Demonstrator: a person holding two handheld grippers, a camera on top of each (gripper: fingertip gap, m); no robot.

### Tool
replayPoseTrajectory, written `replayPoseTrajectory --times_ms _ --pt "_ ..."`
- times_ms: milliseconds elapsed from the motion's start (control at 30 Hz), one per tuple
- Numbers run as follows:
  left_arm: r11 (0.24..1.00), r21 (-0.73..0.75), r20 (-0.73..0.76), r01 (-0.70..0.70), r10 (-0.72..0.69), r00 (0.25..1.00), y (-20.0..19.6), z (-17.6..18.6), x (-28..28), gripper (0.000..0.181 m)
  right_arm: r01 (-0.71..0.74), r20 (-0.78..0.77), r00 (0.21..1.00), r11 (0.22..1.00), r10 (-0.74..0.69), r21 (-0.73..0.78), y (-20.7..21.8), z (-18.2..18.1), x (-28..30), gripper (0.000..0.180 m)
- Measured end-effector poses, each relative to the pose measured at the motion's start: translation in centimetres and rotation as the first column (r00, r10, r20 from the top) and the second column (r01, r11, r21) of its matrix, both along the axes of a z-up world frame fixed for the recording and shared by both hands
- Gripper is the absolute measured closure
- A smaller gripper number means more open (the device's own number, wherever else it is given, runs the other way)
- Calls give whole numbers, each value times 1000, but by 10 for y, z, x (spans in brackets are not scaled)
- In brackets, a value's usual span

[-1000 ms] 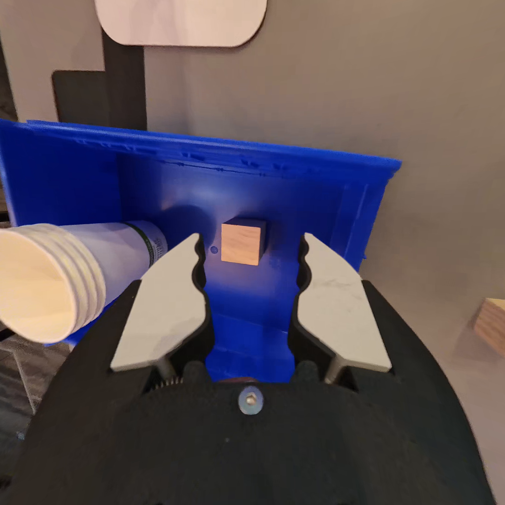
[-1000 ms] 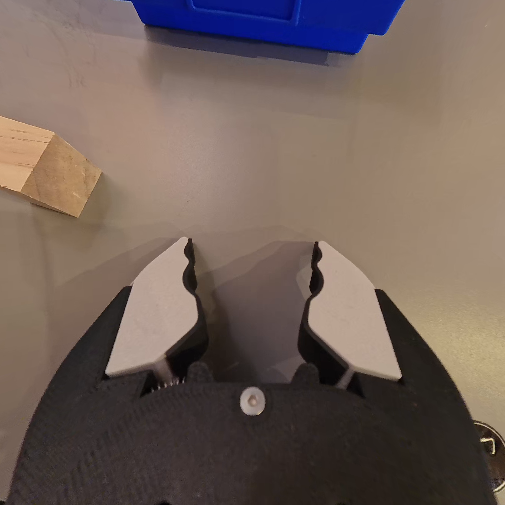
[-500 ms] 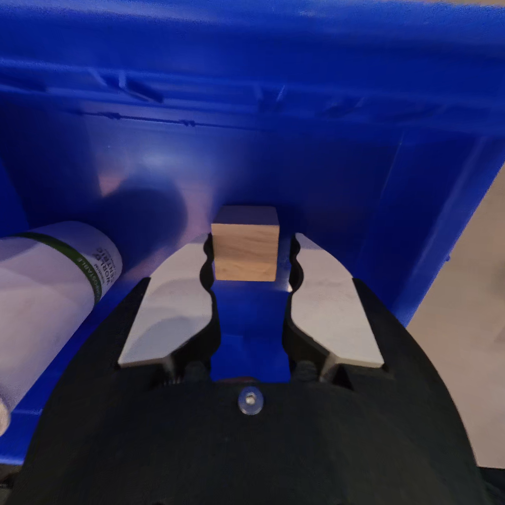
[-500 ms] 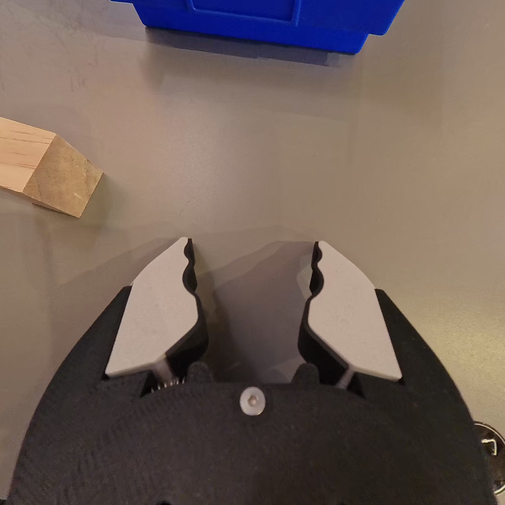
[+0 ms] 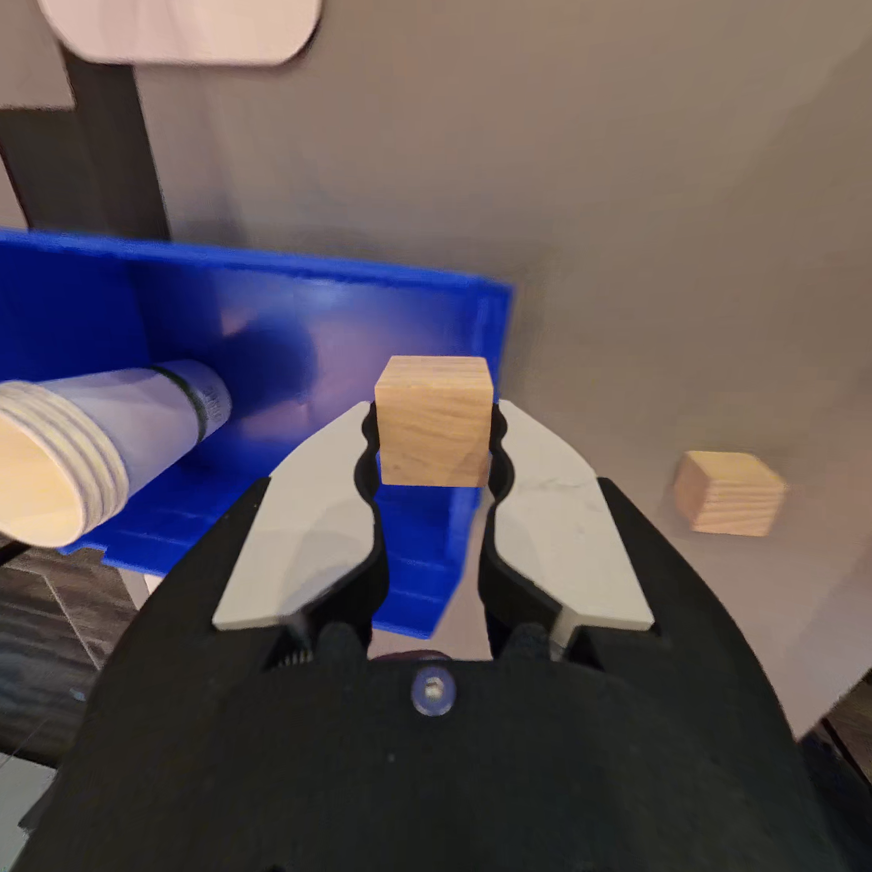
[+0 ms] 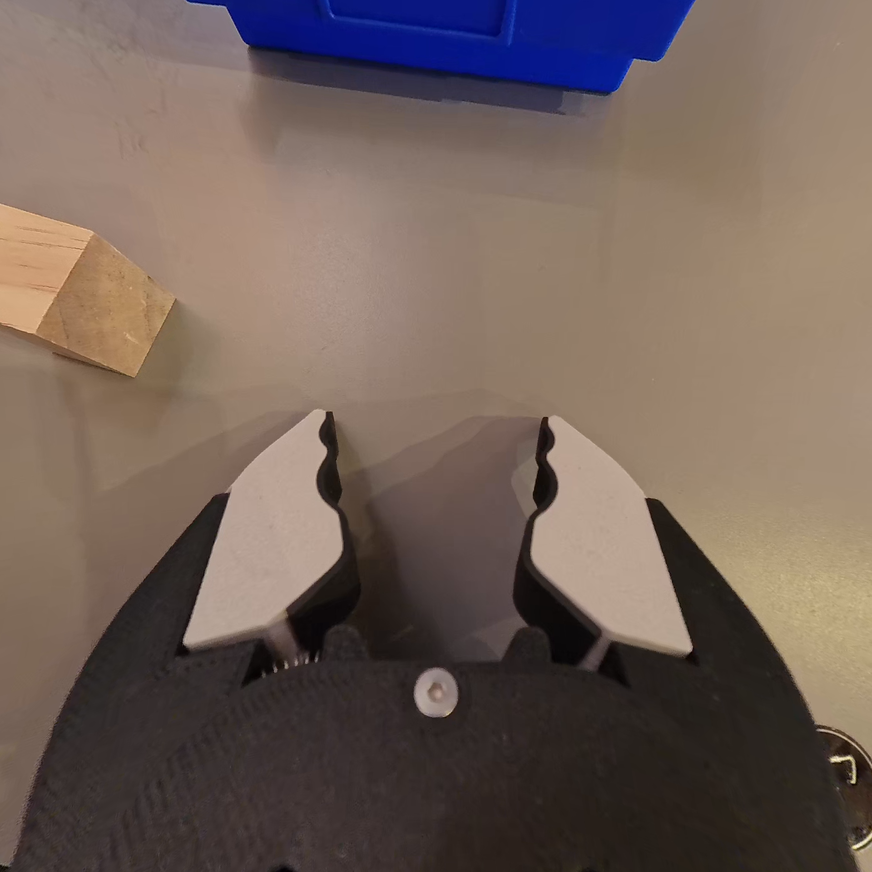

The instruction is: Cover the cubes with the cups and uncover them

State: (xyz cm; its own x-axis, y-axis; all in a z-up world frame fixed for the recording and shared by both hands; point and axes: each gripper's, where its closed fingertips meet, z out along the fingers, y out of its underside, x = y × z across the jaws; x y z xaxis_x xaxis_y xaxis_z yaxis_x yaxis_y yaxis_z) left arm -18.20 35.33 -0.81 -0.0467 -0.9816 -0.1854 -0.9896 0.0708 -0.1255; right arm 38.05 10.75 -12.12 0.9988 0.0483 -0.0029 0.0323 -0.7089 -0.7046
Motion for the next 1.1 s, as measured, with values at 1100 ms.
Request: replayPoseTrajectory --times_ms 1100 --pt "982 -187 -71 14 -28 997 -183 -109 78 131 -2 2 1000 1000 2 0 0 0 0 98"
